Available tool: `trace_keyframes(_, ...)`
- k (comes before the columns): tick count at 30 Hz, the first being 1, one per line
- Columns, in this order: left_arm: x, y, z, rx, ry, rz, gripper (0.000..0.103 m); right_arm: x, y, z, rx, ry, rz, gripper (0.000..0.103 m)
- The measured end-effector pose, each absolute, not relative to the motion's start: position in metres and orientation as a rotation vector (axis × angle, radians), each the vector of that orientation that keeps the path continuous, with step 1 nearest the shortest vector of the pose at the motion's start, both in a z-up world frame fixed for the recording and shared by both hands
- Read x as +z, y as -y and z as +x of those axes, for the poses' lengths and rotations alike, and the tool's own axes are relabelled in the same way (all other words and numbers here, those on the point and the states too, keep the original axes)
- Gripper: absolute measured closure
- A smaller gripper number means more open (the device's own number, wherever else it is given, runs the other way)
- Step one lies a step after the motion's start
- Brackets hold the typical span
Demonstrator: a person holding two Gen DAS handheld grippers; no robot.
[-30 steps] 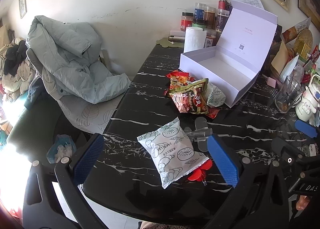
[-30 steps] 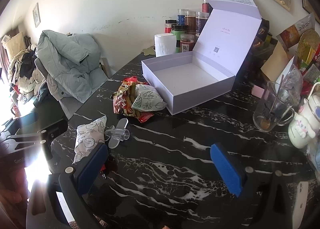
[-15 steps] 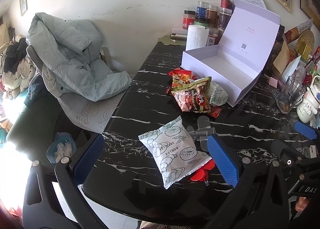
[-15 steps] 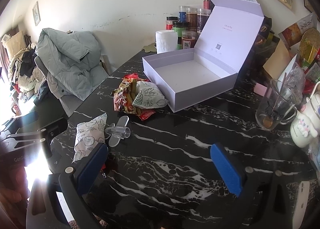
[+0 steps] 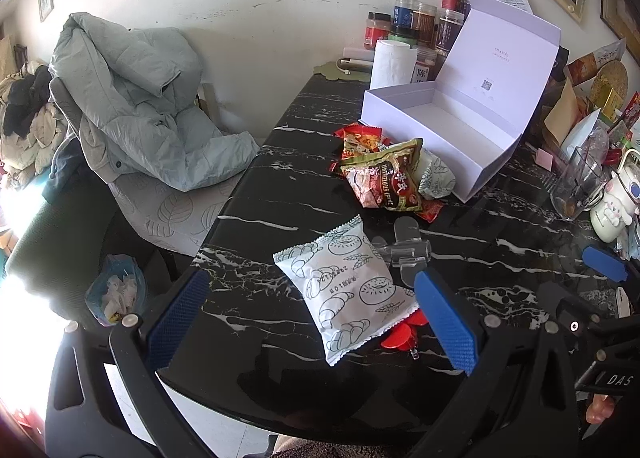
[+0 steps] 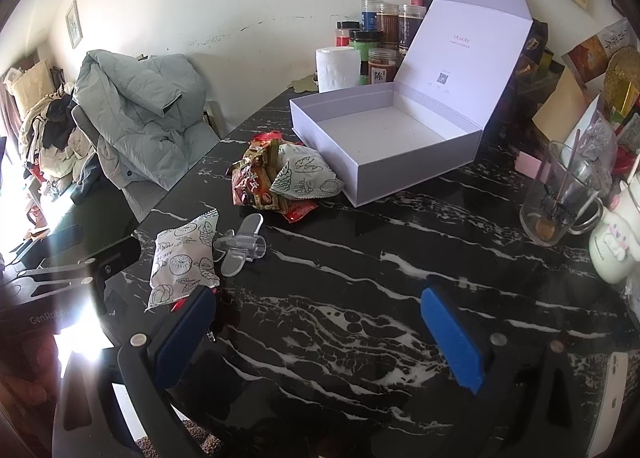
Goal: Organize objects
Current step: 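Grasp the red fan toy with the right gripper while the left approaches the white pouch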
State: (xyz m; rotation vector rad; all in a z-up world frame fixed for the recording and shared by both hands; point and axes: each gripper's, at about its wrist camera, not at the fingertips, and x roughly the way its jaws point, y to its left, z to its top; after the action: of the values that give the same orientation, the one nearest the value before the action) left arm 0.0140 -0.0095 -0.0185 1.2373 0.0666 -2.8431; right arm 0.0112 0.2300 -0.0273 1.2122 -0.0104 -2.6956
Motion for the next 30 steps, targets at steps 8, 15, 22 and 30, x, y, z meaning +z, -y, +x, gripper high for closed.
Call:
trace_keyframes(8,-0.047,0.01,0.014,-2.835,-0.108,1.331,0.0,-0.051,-0.227,0.016,-2.634,0.009,1.253,0.0)
trace_keyframes(15,-0.061,0.016,0.005,-2.818,-0.16,1.379,0.0,-0.066,-0.225,0.013,-2.553,0.063,1.265,0.0)
trace_keyframes(22,-0.053,0.018,-0.006,-2.861,-0.07,1.375,0.0,-0.077,-0.206,0.01,-2.441,0.025,1.201,0.0)
trace_keyframes(30,-0.056,0.032,-0.012,-2.87,-0.02,1.391,0.0,-0.09,-0.172,-0.006,-2.31,-0.047,1.146,0.017)
